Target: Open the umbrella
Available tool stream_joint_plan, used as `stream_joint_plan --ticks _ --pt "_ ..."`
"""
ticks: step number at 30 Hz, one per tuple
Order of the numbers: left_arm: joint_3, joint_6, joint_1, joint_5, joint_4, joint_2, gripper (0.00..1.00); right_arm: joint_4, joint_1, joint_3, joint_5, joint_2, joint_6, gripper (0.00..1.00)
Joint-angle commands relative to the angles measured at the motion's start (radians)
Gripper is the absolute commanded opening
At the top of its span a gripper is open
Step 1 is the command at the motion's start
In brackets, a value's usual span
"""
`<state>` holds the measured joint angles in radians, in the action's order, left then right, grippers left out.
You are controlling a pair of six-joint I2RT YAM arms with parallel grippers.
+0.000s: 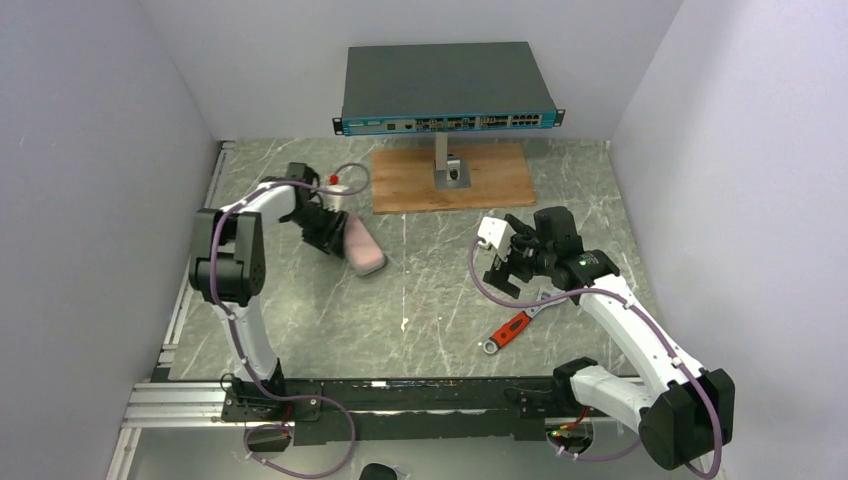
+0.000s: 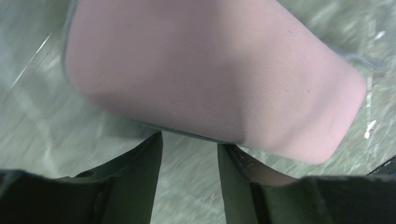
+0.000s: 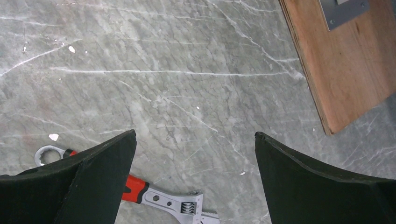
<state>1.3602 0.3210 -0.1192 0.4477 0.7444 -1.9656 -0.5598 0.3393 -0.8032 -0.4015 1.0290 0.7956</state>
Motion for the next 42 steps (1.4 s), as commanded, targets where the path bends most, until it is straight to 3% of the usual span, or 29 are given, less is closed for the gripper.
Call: stream_joint_plan --ticks 1,5,9,13,18,23,27,30,37,42 --pt "0.064 0.034 -0.143 0.094 -0.022 -0.074 0.6 -0.027 0.001 -0.045 -0.008 -0.008 0.046 1.0" --pt "0.081 0.101 -0.23 0.059 -0.003 -0.081 0.63 -0.038 0.001 -0.043 -0.003 -0.011 0.051 1.0" --pt "-0.012 0.149 -0.218 0.076 -0.009 0.028 0.62 -0.022 0.002 -0.04 -0.002 -0.003 0.04 0.97" --pt "-0.211 0.232 -0.143 0.017 -0.124 0.213 0.66 -0.007 0.0 -0.042 -0.005 0.021 0.016 0.95" --pt "-0.15 0.166 -0.017 -0.014 -0.129 0.202 0.71 0.017 0.001 -0.038 -0.009 0.047 0.014 0.93" --pt "-0.175 0.194 -0.03 -0.191 -0.339 0.217 0.75 0.012 0.0 -0.056 0.0 0.074 0.019 0.9" --pt "-0.234 0.325 -0.051 -0.262 -0.594 0.245 0.68 0.003 0.001 -0.058 0.003 0.072 0.017 0.87" --pt "-0.214 0.414 -0.07 -0.287 -0.689 0.196 0.64 -0.004 0.001 -0.055 0.005 0.065 0.013 0.87" --pt "-0.026 0.519 -0.091 -0.155 -0.596 0.045 0.61 -0.03 0.002 -0.055 0.031 0.044 0.012 0.86" --pt "0.014 0.597 -0.181 -0.08 -0.524 0.01 0.57 -0.045 0.001 -0.032 0.045 0.007 0.016 0.85"
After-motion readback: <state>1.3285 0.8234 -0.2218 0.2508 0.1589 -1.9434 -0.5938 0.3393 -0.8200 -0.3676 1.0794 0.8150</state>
